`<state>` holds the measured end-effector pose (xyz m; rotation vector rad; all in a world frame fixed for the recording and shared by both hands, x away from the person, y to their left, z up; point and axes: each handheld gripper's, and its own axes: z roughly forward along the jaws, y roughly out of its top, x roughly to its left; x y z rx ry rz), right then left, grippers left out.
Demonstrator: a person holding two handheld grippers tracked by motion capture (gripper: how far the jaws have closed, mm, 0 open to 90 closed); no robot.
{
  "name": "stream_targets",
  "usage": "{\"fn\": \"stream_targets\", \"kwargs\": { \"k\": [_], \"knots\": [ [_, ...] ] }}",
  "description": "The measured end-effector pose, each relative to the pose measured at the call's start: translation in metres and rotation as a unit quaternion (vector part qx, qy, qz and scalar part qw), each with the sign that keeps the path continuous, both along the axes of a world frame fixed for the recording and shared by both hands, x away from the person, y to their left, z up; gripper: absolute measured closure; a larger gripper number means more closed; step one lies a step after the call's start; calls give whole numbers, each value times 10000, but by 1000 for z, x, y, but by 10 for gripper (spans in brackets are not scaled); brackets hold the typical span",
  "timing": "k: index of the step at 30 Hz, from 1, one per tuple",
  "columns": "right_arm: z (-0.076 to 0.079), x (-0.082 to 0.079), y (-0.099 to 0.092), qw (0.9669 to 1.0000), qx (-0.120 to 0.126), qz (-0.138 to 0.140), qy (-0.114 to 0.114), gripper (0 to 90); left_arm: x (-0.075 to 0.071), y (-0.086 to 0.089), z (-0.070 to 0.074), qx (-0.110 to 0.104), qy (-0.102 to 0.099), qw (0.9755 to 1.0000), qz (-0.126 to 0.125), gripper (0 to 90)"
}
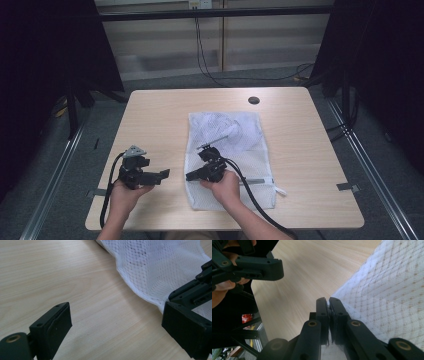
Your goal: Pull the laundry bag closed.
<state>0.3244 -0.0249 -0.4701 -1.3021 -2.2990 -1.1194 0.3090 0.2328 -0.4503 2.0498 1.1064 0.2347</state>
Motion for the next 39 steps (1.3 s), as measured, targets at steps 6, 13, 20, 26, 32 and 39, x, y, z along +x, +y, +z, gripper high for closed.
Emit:
{"fn": "stream_targets", "kwargs": {
  "k": [6, 13, 20, 26, 32, 39],
  "knots": [
    [3, 1, -5, 9999, 93, -33, -47, 866, 0, -5, 0, -189, 118, 9997, -90, 98],
    [6, 0, -10, 9999, 108, -80, -54, 867, -1, -10, 0, -403, 300, 9985, -219, 119],
    [9, 0, -13, 9997, 154, -93, -133, 867, -2, -19, -2, -542, 452, 9966, -421, 119],
    [10, -1, -13, 9997, 153, -78, -168, 867, -3, -28, -5, -653, 653, 9941, -569, 142],
    [11, -2, -14, 9997, 148, -57, -189, 867, -4, -37, -7, -581, 745, 9930, -716, 161],
    [14, -2, -16, 9996, 138, -82, -236, 867, -5, -46, -10, -685, 863, 9900, -886, 206]
  ]
}}
